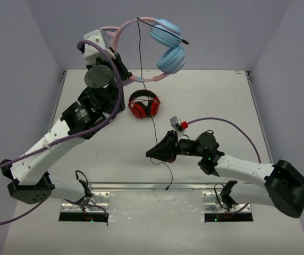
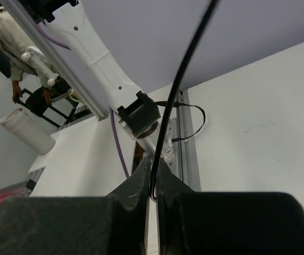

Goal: Wrap the headphones

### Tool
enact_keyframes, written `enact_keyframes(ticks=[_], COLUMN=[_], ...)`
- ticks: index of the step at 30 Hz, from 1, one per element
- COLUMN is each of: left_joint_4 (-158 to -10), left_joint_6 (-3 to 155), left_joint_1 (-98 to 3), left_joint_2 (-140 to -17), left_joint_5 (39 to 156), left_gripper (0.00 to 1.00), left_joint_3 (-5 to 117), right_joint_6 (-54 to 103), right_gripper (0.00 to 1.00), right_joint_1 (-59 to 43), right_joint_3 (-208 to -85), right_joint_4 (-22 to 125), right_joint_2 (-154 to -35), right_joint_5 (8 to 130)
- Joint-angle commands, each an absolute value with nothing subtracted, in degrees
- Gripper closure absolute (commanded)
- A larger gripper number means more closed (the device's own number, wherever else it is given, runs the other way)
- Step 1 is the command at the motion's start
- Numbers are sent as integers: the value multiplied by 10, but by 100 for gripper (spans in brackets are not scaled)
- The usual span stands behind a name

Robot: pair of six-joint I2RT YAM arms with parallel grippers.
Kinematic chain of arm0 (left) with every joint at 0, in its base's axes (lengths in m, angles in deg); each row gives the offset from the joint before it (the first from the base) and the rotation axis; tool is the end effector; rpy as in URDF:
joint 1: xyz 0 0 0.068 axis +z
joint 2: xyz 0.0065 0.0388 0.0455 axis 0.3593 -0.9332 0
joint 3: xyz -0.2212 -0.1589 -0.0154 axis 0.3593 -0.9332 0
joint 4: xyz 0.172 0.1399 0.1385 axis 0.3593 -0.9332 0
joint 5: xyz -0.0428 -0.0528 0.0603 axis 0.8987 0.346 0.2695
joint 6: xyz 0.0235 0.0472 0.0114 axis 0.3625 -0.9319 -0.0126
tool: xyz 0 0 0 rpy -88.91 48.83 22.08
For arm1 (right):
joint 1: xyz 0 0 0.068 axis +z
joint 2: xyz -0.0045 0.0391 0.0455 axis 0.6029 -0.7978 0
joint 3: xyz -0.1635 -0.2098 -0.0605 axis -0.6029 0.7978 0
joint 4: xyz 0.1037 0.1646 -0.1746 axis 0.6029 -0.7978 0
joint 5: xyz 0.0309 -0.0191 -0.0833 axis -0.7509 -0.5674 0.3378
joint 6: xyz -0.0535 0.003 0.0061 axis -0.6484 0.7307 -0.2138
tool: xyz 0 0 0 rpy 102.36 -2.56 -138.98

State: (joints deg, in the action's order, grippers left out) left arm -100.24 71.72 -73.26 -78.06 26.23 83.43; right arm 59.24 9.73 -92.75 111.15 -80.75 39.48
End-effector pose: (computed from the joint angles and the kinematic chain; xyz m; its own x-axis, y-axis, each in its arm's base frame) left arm 0.1696 -0.1670 0.5425 0.1359 -0.2688 -0.9536 -0.1623 0.9434 -0.2891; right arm 0.1435 0.1845 0.2481 -0.5348 0.2016 -0.8206 -0.8406 -0.0277 0.5410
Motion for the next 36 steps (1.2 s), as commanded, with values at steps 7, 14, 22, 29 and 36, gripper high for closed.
enact_keyframes(ticks=[7,14,22,29,36], left_joint_4=[-946,-966,-914,-808,-859], left_joint_6=[723,727,754,753,770], left_joint_1=[-628,-568,-569,-623,-683], left_joint_2=[-812,-831,-766,-679,-615], left_joint_5=[255,262,254,308,439], left_gripper=[100,100,100,100,100], left_joint_3=[879,851,612,365,272], right_joint_6=[534,467,302,103,-25], right_gripper=[99,98,99,99,99], right_joint_1=[171,210,217,216,215], right_joint_3=[-950,-1016,-1214,-1471,-1547], right_joint_4=[1006,837,442,185,117], right_joint_2=[-753,-720,-718,-796,-850], right_joint_5=[413,435,589,705,891])
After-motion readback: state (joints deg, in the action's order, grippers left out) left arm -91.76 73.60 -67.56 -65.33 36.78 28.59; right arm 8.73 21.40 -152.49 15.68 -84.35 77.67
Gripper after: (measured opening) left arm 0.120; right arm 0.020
